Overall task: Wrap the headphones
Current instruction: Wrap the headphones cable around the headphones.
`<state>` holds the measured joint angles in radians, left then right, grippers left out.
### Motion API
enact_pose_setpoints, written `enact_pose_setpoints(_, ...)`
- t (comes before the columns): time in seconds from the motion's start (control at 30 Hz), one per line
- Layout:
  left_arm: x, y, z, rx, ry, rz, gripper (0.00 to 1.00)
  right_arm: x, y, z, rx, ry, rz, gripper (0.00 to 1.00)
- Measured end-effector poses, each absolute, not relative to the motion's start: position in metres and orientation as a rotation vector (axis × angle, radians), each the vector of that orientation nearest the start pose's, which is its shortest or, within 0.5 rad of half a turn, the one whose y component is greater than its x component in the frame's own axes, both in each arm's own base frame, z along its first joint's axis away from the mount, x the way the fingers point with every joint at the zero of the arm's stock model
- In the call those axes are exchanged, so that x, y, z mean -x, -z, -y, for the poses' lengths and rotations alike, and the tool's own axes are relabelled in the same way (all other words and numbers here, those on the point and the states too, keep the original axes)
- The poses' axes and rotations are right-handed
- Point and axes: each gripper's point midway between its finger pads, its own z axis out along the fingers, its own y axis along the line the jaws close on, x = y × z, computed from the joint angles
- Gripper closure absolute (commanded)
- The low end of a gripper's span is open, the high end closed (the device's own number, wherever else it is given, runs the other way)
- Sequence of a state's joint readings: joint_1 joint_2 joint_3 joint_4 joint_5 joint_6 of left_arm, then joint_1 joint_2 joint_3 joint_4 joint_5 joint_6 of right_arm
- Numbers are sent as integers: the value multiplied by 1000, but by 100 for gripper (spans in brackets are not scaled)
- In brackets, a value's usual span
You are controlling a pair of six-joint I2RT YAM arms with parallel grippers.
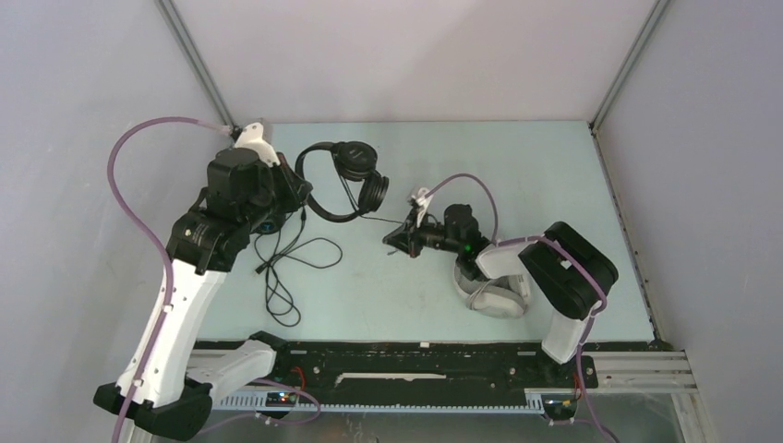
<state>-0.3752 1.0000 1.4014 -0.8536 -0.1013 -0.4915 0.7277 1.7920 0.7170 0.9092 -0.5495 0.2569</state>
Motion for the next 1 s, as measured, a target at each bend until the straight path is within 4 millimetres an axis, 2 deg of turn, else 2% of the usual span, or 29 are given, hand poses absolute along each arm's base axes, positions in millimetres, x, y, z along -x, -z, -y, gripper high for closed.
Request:
enact_pose_setpoints(0.07,-266,-346,114,115,482,-2044,100,-291,-116,-365,808,-1170,-1642,100)
enact_pose_setpoints(0.23,-261,-343,125,-130,495,-2047,100,-320,-130,-341,754,-1165,-1683,100)
enact_pose_setpoints(0.37,-261,-330,128,-323,442,-2025,100,-338,-166,-339,761,-1189,-1719,100)
enact_pose_setpoints(0.43,-260,-318,128,-418,402,-2015,100,-338,-187,-339,777,-1212,-1725,100)
enact_pose_setpoints(0.6,-255,-300,135,-738,220,-1907,100,-305,-224,-335,855,-1349,-1815,100)
enact_pose_setpoints(0.7,-256,-300,141,-877,139,-1831,100,-286,-234,-333,881,-1421,-1892,100)
enact_pose_setpoints(0.87,-266,-302,141,-1003,23,-1718,100,-258,-249,-324,873,-1534,-2002,100)
enact_pose_setpoints(1.0,-269,-297,144,-1089,-53,-1674,100,-238,-272,-322,865,-1642,-2025,100)
